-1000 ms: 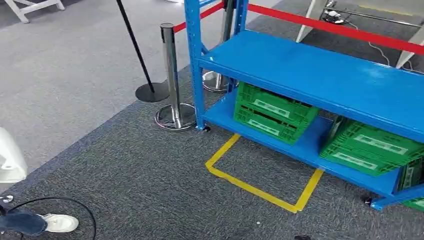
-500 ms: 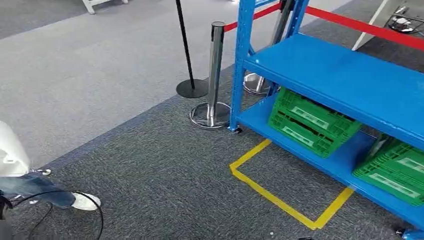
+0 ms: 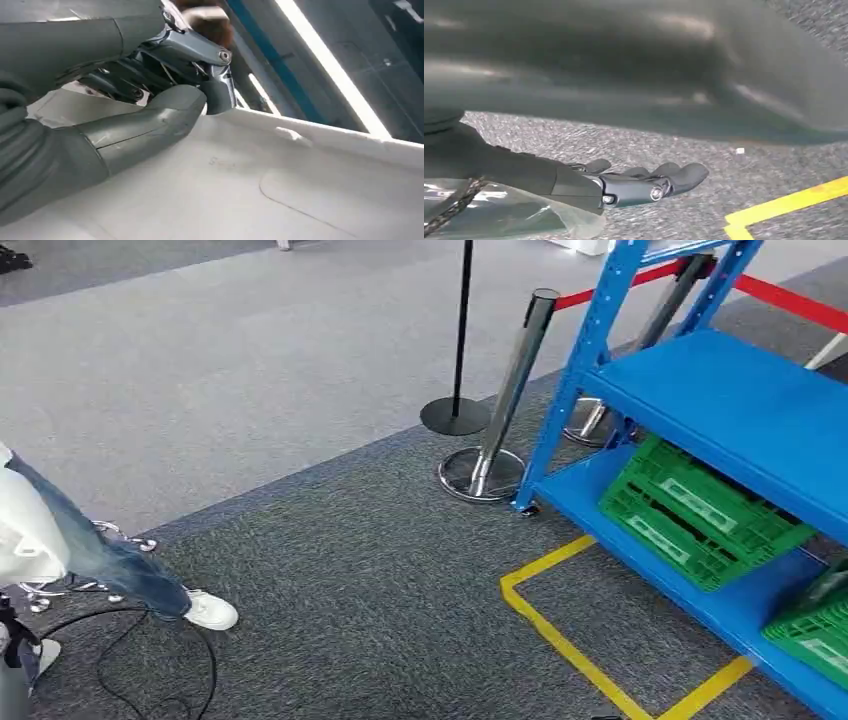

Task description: Take the parts from the cabinet and place them on the table.

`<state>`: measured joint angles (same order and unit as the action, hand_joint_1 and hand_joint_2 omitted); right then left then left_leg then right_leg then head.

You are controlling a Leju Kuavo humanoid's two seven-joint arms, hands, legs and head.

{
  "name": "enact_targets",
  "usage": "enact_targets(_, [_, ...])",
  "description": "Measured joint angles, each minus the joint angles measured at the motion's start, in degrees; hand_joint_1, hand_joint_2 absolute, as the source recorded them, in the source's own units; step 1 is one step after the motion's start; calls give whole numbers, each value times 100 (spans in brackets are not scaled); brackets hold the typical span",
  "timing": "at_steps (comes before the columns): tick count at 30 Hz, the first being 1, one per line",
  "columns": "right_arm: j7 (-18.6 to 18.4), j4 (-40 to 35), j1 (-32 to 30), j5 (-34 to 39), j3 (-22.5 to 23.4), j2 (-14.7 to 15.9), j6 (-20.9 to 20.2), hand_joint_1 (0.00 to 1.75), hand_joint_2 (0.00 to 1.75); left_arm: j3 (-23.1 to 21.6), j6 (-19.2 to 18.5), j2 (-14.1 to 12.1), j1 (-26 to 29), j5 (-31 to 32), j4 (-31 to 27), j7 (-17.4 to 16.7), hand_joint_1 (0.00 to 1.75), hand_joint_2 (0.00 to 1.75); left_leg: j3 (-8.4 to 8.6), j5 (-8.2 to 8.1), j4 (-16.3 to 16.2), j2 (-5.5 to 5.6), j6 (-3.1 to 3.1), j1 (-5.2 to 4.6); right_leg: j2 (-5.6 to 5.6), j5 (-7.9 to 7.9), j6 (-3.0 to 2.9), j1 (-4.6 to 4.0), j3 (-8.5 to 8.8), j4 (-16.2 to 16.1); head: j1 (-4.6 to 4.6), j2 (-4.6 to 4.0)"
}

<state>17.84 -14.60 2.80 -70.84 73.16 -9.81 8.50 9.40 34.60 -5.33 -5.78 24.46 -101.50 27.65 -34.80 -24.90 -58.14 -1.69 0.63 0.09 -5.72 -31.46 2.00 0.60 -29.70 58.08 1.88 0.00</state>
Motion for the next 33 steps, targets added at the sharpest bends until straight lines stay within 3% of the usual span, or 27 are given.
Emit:
enact_targets(1, [2, 0, 4, 0, 0, 0, 0, 0, 0, -15, 0, 0, -28, -6, 2, 2, 175, 175, -1, -1, 1, 60, 28, 2, 307, -144, -8, 10, -93, 222, -15, 0])
enact_targets(2, [2, 0, -3, 0, 2, 0, 0, 0, 0, -28, -2, 2, -46, -22, 2, 2, 175, 175, -8, 3, -1, 120, 67, 1, 461, -357, -18, 8, -300, 640, -33, 0])
enact_targets(4, [0, 0, -37, 0, 7, 0, -2, 0, 0, -85, -15, 9, -44, -68, 13, 4, 175, 175, -15, 2, -5, 272, 86, -21, 556, -687, -30, -5, -791, 1554, -46, 0])
enact_targets(5, [-2, 0, -49, -2, 9, 0, -2, 0, 0, -103, -22, 9, -43, -107, 26, 4, 175, 175, -14, 2, -7, 357, 87, -32, 564, -690, -39, -7, -946, 1773, -44, 0])
enact_targets(6, [-4, 0, -60, -7, 11, 0, -2, 0, 0, -118, -30, 9, -44, -114, 37, 4, 175, 175, -9, 2, -10, 448, 87, -39, 567, -527, -60, -9, -973, 1703, -41, 0])
enact_targets(8, [-2, 0, -65, -13, 15, 0, -2, 0, 0, -142, -58, 2, -48, -184, 42, 4, 175, 175, 0, 2, -23, 626, 86, -49, 643, 39, -115, -10, -679, 906, -44, 0])
enact_targets(9, [-2, 0, -63, -15, 15, 0, 0, 0, 0, -142, -83, 2, -50, -223, 42, 4, 175, 175, 1, 1, -30, 697, 84, -47, 835, 293, -144, -5, -472, 413, -44, 0])
enact_targets(10, [0, 0, -61, -20, 18, 4, 2, 0, 0, -146, -107, 2, -52, -238, 44, 4, 175, 175, -16, -1, -35, 746, 70, -33, 1215, 280, -175, 18, -368, 166, -39, 0])
enact_targets(11, [0, 0, -66, -17, 20, 4, 11, 0, 0, -153, -118, -7, -75, -260, 44, 4, 175, 175, -50, -4, -69, 838, 27, -43, 1211, 272, -141, 38, -280, 47, -28, 0])
enact_targets(12, [0, 0, -77, -20, 22, 4, 11, 0, 0, -164, -122, -9, -72, -286, 44, 4, 175, 175, -77, 24, -48, 896, -25, -5, 1137, 276, -143, -2, -277, 54, -46, 0])
enact_targets(14, [2, 0, -70, -24, 22, 2, 11, 0, 0, -166, -133, -33, -52, -308, 44, 2, 175, 175, -89, 69, -6, 1071, -112, 23, 996, 301, -193, -23, -248, 23, -42, 0])
enact_targets(15, [0, 0, -69, -28, 22, 2, 11, 0, 0, -170, -136, -59, -46, -308, 44, 2, 175, 175, -93, 47, -48, 998, -124, 25, 896, 343, -237, 30, -207, -58, -33, 0])
enact_targets(16, [2, 0, -67, -28, 22, 4, 15, 0, 0, -170, -136, -76, -60, -308, 44, 4, 175, 175, -144, -47, -174, 615, -152, -16, 816, 345, -255, 15, -170, -84, -28, 0])
enact_targets(17, [2, 0, -72, -26, 22, 4, 22, 0, 0, -175, -136, -90, -90, -326, 44, 2, 175, 175, -305, -271, -522, 367, -194, -7, 716, 334, -278, 2, -148, -88, 7, 0])
enact_targets(19, [0, 0, -90, -28, 24, 4, 17, 0, 0, -186, -138, -87, -62, -330, 46, 2, 175, 175, -728, -683, -1423, 231, -252, 33, 530, 305, -296, -15, -137, -85, 11, 0])
enact_targets(20, [0, 0, -92, -28, 24, 4, 15, 0, 0, -188, -138, -88, -49, -330, 52, 2, 175, 175, -872, -756, -1720, 221, -273, 51, 435, 292, -289, -17, -137, -82, 9, 0])
enact_targets(21, [0, 0, -90, -28, 24, 4, 15, 0, 0, -188, -140, -90, -44, -330, 59, 2, 175, 175, -868, -692, -1717, 212, -287, 61, 348, 282, -283, -17, -128, -81, 13, 0])
enact_targets(22, [0, 0, -88, -31, 24, 2, 13, 0, 0, -190, -140, -90, -45, -330, 61, 2, 175, 175, -747, -519, -1491, 198, -293, 68, 265, 267, -276, -17, -117, -81, 11, 0])
enact_targets(23, [0, 0, -80, -31, 24, -2, 13, 0, 0, -190, -138, -92, -46, -328, 61, 2, 175, 175, -501, -271, -1029, 152, -290, 69, 183, 248, -263, -16, -94, -81, 11, 0])
enact_targets(24, [0, 0, -75, -31, 24, -2, 13, 0, 0, -192, -140, -98, -49, -328, 61, 2, 175, 175, -172, -17, -438, 4, -276, 66, 109, 225, -238, -16, -56, -81, 13, 0])
enact_targets(25, [0, 0, -75, -31, 24, -2, 13, 0, 0, -192, -140, -103, -54, -328, 61, 2, 175, 175, 20, -1, -62, -341, -250, 31, 52, 200, -209, -37, -23, -82, 11, 0])
enact_targets(26, [0, 0, -74, -31, 24, -2, 13, 0, 0, -194, -140, -101, -64, -328, 61, 2, 175, 175, 34, -22, -21, -353, -160, -10, -4, 158, -165, -87, -30, -60, 7, 0])
enact_targets(27, [0, 0, -73, -31, 24, -2, 13, 0, 0, -194, -140, -103, -61, -328, 61, 2, 175, 175, 13, -26, -36, -263, -110, -22, -56, 155, -150, -86, -14, -73, -6, 0])
enact_targets(30, [0, 0, -42, -26, 26, -2, -2, 0, 0, -194, -140, -118, -59, -328, 61, 2, 175, 175, 21, -5, 22, -48, -5, -25, -238, 99, -52, -71, 61, -107, 2, 0])
enact_targets(31, [2, 0, -28, -28, 26, -2, -11, 0, 0, -194, -140, -118, -60, -328, 61, 4, 175, 175, 43, 9, 45, 11, 22, 1, 106, 10, -16, -43, -5, -1, -28, 0])
enact_targets(32, [4, 0, -29, -28, 28, -2, -11, 0, 0, -194, -140, -120, -94, -328, 63, 4, 175, 175, 40, 11, 43, 69, 54, 8, 356, -162, -18, -29, -157, 306, -39, 0])
enact_targets(33, [2, 0, -33, -28, 33, -2, -18, 0, 0, -201, -142, -116, -104, -326, 66, 4, 175, 175, 31, 9, 42, 126, 92, 6, 476, -365, -14, -25, -395, 761, -63, 0])
